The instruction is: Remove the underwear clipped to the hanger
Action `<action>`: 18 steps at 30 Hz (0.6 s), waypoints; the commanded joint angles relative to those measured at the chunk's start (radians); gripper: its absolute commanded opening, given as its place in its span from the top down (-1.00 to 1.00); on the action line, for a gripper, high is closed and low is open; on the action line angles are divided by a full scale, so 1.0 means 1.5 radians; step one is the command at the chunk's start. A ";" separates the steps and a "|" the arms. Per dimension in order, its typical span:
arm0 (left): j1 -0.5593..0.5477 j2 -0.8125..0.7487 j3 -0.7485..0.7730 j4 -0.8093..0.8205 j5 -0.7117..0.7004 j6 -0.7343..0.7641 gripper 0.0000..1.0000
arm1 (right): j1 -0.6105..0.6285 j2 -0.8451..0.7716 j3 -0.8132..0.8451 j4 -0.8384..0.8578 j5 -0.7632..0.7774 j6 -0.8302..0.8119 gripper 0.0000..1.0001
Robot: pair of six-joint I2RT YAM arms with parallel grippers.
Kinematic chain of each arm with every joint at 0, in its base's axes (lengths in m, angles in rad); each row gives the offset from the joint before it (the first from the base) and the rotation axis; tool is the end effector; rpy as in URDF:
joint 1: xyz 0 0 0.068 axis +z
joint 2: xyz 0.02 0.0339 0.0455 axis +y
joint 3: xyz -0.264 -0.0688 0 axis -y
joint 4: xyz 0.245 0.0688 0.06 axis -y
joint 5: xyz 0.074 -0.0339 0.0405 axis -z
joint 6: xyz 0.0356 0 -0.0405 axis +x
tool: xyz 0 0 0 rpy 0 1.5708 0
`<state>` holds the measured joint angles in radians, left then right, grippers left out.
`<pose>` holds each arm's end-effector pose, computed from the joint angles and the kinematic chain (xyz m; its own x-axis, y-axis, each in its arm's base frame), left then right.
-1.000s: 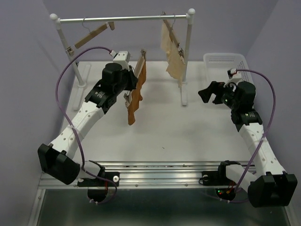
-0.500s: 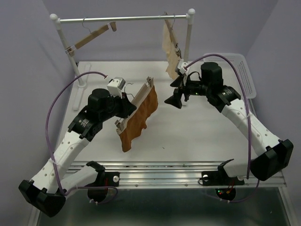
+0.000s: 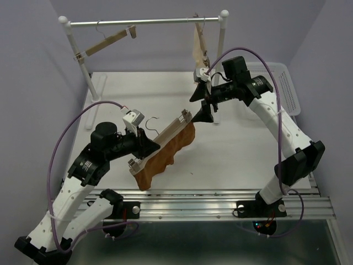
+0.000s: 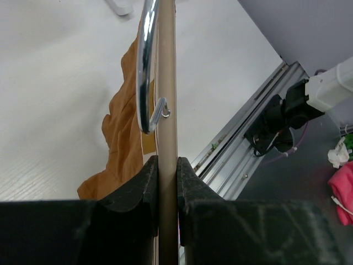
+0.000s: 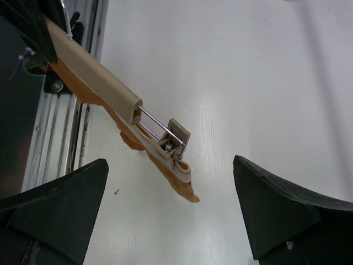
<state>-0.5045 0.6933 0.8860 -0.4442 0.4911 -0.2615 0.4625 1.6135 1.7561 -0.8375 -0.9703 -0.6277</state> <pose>0.1214 -0.0862 0.3618 -0.4240 -0.0263 -0.9053 0.7417 0.5635 -0.3638 0.2890 0.1769 0.4112 0.0173 -0.3622 -0.9320 -0.9996 0.0126 -0.0235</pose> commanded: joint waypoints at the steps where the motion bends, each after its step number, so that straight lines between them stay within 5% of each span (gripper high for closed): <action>1: -0.004 -0.017 -0.001 0.011 0.062 0.057 1.00 | 0.004 0.048 0.119 -0.289 -0.084 -0.263 -1.00; 8: -0.003 0.000 -0.002 -0.003 0.064 0.097 1.00 | 0.004 0.074 0.132 -0.347 -0.089 -0.336 -1.00; 14: -0.004 0.003 -0.003 0.002 0.077 0.104 1.00 | 0.004 0.057 0.071 -0.181 -0.087 -0.158 -1.00; 18: -0.004 0.001 -0.001 0.002 0.082 0.108 1.00 | 0.004 0.055 0.064 -0.177 -0.092 -0.151 -1.00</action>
<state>-0.5045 0.7067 0.8787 -0.4900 0.5735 -0.1299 0.4625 1.7191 1.8526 -1.1805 -1.0733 -0.9184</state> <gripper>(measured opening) 0.223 0.998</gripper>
